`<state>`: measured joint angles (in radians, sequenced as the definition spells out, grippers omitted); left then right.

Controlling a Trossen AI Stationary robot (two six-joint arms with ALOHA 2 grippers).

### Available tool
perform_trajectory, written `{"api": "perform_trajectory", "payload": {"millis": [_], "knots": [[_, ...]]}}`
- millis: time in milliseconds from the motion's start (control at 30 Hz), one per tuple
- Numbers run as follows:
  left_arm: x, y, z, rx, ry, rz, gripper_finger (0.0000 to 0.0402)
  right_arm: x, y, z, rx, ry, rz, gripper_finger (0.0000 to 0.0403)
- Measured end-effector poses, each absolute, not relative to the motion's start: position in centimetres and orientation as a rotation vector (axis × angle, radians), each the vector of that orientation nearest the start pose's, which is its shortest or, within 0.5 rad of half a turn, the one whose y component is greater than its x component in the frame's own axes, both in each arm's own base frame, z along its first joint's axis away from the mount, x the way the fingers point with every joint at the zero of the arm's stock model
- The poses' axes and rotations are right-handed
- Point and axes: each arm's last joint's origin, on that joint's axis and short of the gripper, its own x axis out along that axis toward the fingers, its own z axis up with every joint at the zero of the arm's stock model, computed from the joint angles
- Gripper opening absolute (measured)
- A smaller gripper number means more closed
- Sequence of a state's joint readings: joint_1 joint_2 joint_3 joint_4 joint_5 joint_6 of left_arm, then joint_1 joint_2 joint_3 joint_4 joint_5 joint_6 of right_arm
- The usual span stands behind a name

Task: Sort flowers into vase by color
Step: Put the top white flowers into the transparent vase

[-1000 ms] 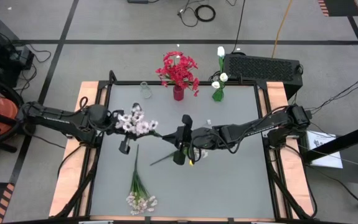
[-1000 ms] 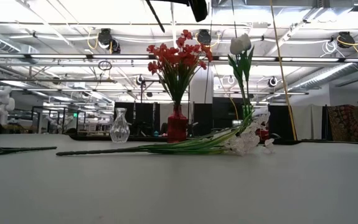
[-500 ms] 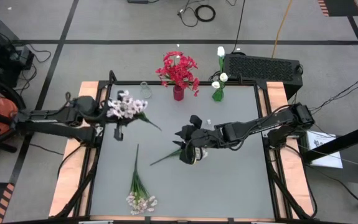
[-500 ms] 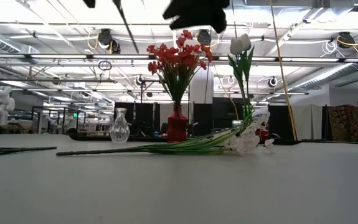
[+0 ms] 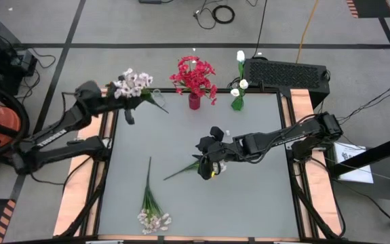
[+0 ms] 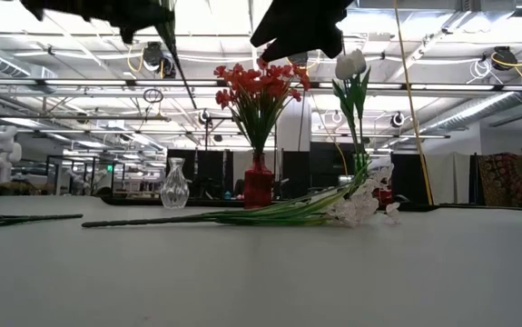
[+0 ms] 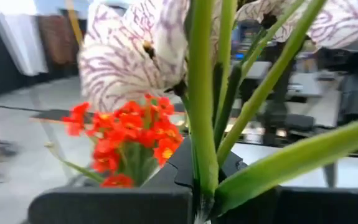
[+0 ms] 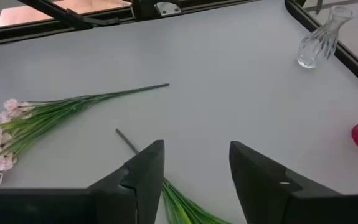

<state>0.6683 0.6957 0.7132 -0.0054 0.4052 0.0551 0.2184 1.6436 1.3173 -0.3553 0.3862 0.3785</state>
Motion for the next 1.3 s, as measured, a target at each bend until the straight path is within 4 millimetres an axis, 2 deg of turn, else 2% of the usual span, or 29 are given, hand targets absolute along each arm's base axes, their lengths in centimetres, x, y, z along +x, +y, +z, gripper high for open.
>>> {"api": "perform_trajectory", "payload": {"millis": [133,333,533,667,1000,1300], "knots": [[12.8,11.9,32.7,-0.031,0.04,0.243,0.0014,35.8,6.8,28.5,0.161,0.61,-0.281,0.0173],[11.6,15.8,31.6,-0.109,0.062,0.339,0.0014,35.7,6.8,28.5,0.156,0.616,-0.281,0.0173],[10.1,19.6,31.9,-0.231,0.048,0.406,0.0014,35.7,6.8,28.5,0.153,0.62,-0.282,0.0171],[9.6,21.5,32.3,-0.253,0.053,0.448,0.0014,35.7,6.8,28.4,0.151,0.626,-0.283,0.0171],[9.1,24.0,30.3,-0.241,0.152,0.452,0.0014,35.7,6.5,28.4,0.087,0.636,-0.277,0.0171],[9.1,24.1,30.7,-0.189,0.147,0.474,0.0014,35.9,5.3,28.4,0.087,0.636,-0.305,0.0171]]}}
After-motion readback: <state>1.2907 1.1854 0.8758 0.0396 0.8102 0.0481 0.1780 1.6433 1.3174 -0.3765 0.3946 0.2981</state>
